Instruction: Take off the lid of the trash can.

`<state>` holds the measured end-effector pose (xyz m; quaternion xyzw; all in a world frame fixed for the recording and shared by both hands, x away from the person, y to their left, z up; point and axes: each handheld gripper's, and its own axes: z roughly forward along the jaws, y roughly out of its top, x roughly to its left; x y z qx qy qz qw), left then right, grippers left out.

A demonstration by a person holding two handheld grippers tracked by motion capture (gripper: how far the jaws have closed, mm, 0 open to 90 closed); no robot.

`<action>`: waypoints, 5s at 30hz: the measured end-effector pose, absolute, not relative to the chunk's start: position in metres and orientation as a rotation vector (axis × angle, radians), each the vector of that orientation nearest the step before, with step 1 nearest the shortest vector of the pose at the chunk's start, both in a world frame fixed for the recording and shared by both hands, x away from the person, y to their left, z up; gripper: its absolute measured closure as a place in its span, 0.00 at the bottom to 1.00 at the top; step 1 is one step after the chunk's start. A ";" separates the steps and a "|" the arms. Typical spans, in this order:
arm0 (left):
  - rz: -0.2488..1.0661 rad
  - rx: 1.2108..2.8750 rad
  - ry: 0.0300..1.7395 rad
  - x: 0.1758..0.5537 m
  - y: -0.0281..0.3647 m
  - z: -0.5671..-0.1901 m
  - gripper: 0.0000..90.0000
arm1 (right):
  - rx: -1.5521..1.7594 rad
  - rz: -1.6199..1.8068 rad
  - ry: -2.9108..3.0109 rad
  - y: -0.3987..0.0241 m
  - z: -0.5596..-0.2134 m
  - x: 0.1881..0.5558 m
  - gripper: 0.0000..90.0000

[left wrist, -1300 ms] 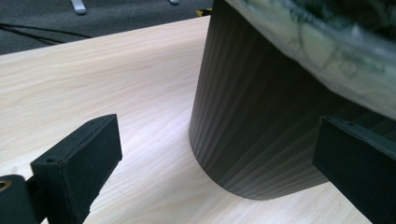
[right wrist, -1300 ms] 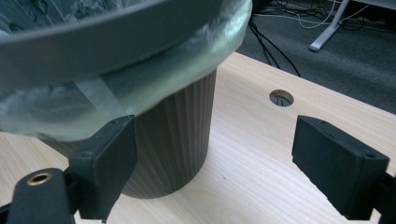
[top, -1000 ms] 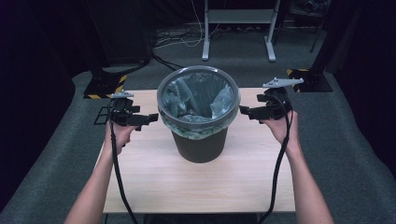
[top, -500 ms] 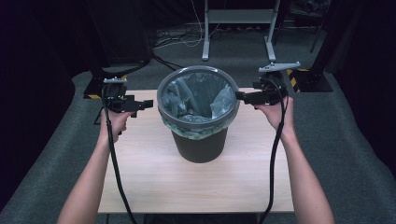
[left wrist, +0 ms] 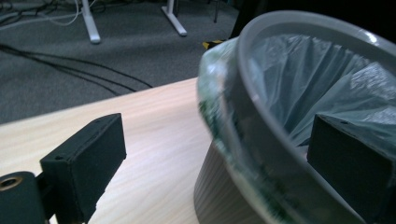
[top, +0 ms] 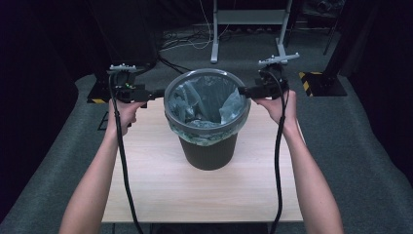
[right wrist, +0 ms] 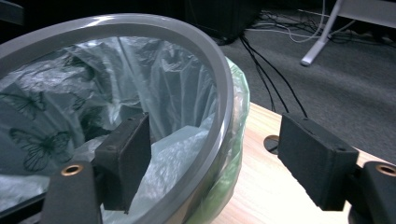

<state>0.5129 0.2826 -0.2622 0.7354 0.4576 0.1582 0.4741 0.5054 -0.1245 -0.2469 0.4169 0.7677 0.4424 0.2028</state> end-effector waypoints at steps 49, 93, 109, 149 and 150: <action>0.408 1.946 1.147 0.529 0.234 -0.252 0.70 | 1.334 1.044 2.184 -0.098 -0.249 0.531 0.75; 0.394 2.023 1.071 0.523 0.198 -0.266 0.74 | 1.405 1.029 2.152 -0.130 -0.260 0.508 0.79; 0.377 1.985 1.052 0.518 0.202 -0.257 0.27 | 1.389 1.047 2.109 -0.140 -0.249 0.505 0.86; 0.385 1.866 1.202 0.468 0.323 -0.378 0.00 | 1.481 1.196 2.000 -0.211 -0.239 0.486 0.86; 0.385 1.866 1.202 0.468 0.323 -0.378 0.00 | 1.481 1.196 2.000 -0.211 -0.239 0.486 0.86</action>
